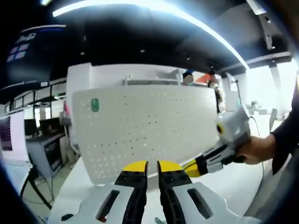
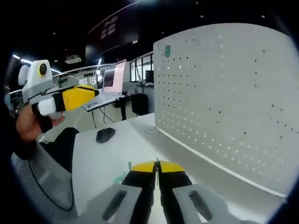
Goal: Insert the hook assembly into the mounting plate slot until the hook locks in place.
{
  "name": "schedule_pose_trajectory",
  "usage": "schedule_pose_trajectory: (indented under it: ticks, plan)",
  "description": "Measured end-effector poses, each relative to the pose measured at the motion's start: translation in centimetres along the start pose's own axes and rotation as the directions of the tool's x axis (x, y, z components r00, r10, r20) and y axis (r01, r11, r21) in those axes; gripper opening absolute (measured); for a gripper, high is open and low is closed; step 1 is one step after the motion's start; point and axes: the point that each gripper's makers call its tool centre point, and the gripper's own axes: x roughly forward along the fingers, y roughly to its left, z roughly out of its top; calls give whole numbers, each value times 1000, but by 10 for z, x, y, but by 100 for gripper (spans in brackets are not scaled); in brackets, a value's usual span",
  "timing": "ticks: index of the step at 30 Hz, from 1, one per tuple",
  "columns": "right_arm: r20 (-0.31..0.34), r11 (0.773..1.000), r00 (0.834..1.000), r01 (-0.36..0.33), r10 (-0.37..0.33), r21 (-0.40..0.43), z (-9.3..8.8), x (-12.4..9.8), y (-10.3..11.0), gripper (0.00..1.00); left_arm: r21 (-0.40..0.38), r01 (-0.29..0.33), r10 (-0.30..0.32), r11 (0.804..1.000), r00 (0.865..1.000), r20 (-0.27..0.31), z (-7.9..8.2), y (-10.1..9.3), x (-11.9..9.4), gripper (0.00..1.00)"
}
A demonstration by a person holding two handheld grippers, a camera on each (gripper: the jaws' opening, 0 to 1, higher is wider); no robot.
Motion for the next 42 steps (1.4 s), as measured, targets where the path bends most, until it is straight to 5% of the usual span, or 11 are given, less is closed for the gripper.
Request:
schedule_pose_trajectory:
  ticks: [10, 17, 29, 42]
  plan:
    - [90, 1000, 996, 9, -9, 3, 26, -11, 2, 0, 0, 64, -64, 998, 997, -39, -9, -16, 5, 14]
    - [145, 1000, 989, -4, 0, 27, 40, -15, 6, 0, -70, 83, -86, 994, 996, -38, -12, -17, 6, 17]
    - [260, 995, 964, -82, 63, 63, 67, -23, 27, 0, -133, 130, -132, 983, 991, -9, -8, -26, 7, 17]
    - [302, 980, 945, -168, 130, 103, 76, -21, 50, 0, -152, 140, -139, 978, 990, 16, -3, -27, 7, 15]
